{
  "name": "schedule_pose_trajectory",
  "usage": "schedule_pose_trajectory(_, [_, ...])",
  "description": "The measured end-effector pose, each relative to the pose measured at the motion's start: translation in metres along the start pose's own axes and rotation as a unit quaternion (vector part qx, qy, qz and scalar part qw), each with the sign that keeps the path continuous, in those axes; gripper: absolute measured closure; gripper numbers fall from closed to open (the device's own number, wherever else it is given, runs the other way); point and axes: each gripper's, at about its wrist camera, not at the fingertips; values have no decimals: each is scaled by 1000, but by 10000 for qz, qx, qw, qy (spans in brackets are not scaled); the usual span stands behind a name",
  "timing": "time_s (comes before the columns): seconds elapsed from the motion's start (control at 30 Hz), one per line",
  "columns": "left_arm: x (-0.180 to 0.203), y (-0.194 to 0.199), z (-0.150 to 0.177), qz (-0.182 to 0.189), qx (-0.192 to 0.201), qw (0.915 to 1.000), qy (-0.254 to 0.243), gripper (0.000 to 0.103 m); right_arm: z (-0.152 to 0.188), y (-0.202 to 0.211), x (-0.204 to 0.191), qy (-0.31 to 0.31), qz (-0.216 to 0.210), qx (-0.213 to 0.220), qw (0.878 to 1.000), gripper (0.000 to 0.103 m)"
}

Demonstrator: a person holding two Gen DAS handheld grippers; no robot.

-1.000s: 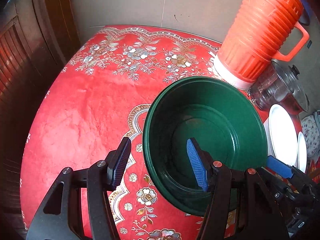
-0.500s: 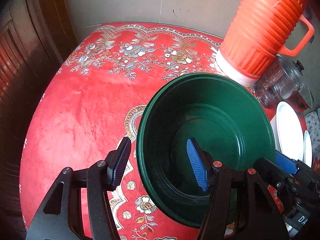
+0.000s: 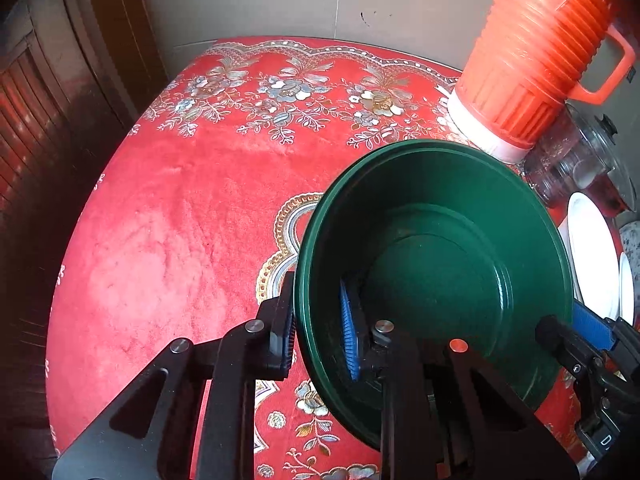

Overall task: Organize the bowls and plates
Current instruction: 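Close the left gripper on the green bowl rim, then carry the green bowl onto the red plate stack and open the left gripper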

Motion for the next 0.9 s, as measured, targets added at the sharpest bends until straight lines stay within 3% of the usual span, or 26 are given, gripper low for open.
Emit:
schedule_pose_trajectory(0.6, [-31,84,57,342,389,9987,3,84,35,59,-45,510,175,398,9978,63])
schedule_pose_trajectory(0.9, [-65,129,89,438,551,9975,48,84,52,95,-77,719,26,683,9951,62])
Point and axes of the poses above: each gripper's, at about its wrist camera, not at the fingertips, and y roughly against the way its jaws point, x to its right, z to its underside, and after that the axes turned 15 degrees about y, right-handed
